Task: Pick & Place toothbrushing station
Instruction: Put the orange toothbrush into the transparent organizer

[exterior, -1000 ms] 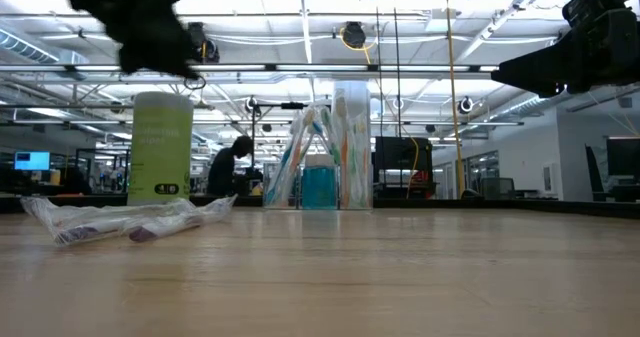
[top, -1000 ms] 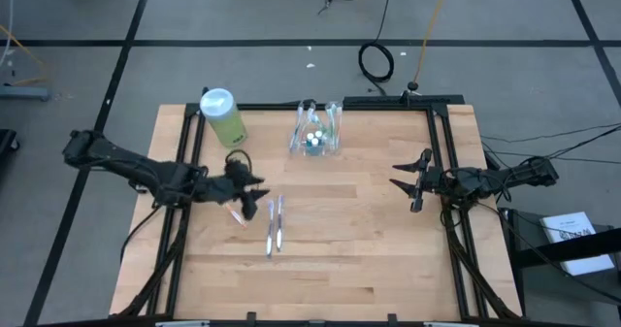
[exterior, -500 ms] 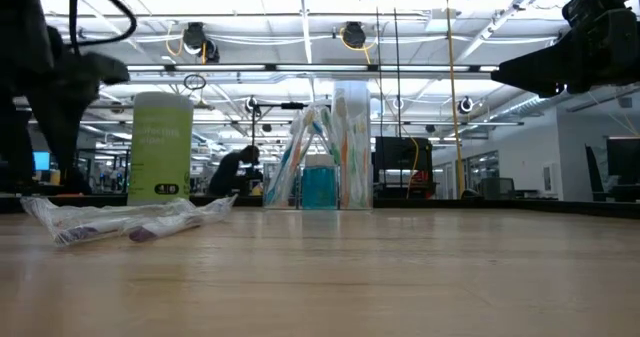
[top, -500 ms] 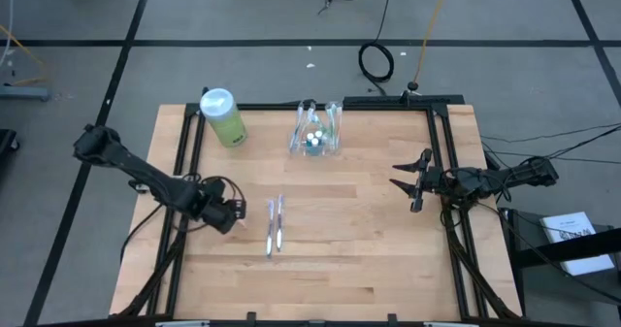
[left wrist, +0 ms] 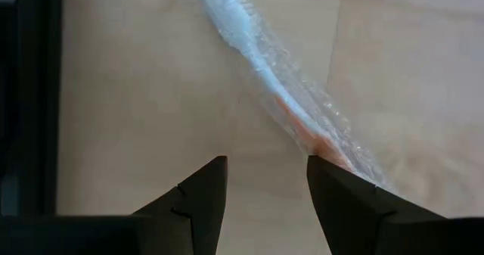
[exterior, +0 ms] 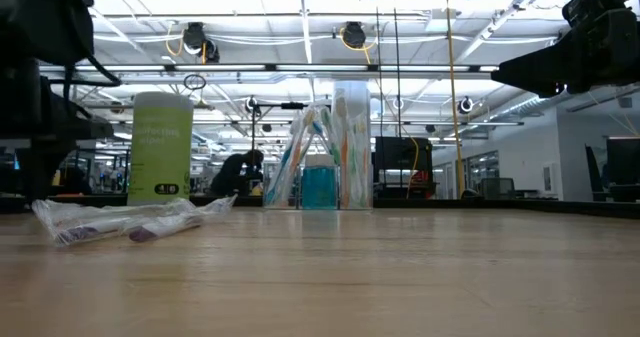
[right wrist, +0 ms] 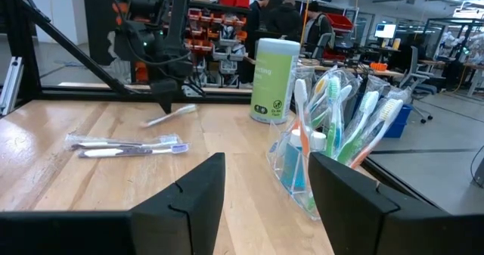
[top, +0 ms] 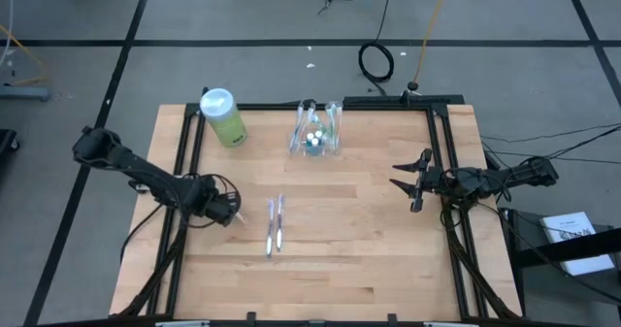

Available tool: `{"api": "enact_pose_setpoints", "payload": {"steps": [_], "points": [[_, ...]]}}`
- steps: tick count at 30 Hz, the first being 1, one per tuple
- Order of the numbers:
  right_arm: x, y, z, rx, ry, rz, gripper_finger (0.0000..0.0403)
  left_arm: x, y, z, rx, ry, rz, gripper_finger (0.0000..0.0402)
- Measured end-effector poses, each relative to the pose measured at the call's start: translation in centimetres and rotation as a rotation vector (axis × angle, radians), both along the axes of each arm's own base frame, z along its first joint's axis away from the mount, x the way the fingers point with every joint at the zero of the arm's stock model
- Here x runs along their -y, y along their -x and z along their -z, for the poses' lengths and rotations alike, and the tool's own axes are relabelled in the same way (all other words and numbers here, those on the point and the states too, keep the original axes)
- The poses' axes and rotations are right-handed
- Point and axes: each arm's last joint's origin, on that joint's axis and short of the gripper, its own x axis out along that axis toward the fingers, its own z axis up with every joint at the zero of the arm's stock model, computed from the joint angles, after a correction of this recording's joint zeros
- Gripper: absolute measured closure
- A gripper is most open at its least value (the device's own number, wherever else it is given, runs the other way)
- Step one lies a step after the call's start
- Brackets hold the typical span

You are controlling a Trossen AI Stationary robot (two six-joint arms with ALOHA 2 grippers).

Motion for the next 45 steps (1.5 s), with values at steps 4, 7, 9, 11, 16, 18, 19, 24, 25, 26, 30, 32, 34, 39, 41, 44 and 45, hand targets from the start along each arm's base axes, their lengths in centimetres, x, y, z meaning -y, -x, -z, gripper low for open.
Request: {"api": "enact_pose_setpoints", "payload": {"steps": [4,7,9,11,16,18,19,24,25,26,30,32,34,39,41,44,45], "points": [[0.0,0.0,0.0,0.000,0.000,0.000,0.0220,-0.9,-0.2,0.0,0.003,-0.065,0.045,0.0213],[0.0,0.0,0.0,0.000,0.000,0.000,0.0220,-1.4,-0.4,0.0,-0.003,-0.071,0.052,0.0213],[0.0,0.0,0.0,0.000,0.000,0.000,0.0220,-1.5,-0.4,0.0,-0.009,-0.056,0.052,0.0213],[0.0,0.0,0.0,0.000,0.000,0.000,0.0220,-1.5,-0.5,0.1,-0.012,-0.050,0.052,0.0213],[0.0,0.0,0.0,0.000,0.000,0.000,0.0220,-1.6,-0.5,0.0,0.004,-0.072,0.028,0.0213],[0.0,0.0,0.0,0.000,0.000,0.000,0.0220,-1.6,-0.8,0.0,0.039,-0.084,0.028,0.0213],[0.0,0.0,0.0,0.000,0.000,0.000,0.0220,-1.5,-1.1,0.0,0.064,-0.089,0.043,0.0213],[0.0,0.0,0.0,0.000,0.000,0.000,0.0220,-1.7,-1.7,-0.1,0.131,-0.124,0.056,0.0213],[0.0,0.0,0.0,0.000,0.000,0.000,0.0220,-1.8,-1.7,-0.1,0.132,-0.138,0.044,0.0213],[0.0,0.0,0.0,0.000,0.000,0.000,0.0220,-2.0,-1.8,-0.1,0.134,-0.145,0.034,0.0213],[0.0,0.0,0.0,0.000,0.000,0.000,0.0220,-2.3,-2.5,-0.2,0.198,-0.192,0.046,0.0213],[0.0,0.0,0.0,0.000,0.000,0.000,0.0220,-2.5,-2.8,-0.3,0.225,-0.204,0.053,0.0213],[0.0,0.0,0.0,0.000,0.000,0.000,0.0220,-2.8,-3.0,-0.3,0.226,-0.206,0.053,0.0213],[0.0,0.0,0.0,0.000,0.000,0.000,0.0220,-3.5,-3.2,0.2,0.184,-0.148,0.021,0.0213],[0.0,0.0,0.0,0.000,0.000,0.000,0.0220,-3.7,-3.3,0.5,0.162,-0.111,0.026,0.0213],[0.0,0.0,0.0,0.000,0.000,0.000,0.0220,-3.9,-3.5,0.8,0.144,-0.107,0.035,0.0213],[0.0,0.0,0.0,0.000,0.000,0.000,0.0220,-4.0,-3.7,0.8,0.150,-0.111,0.048,0.0213]]}}
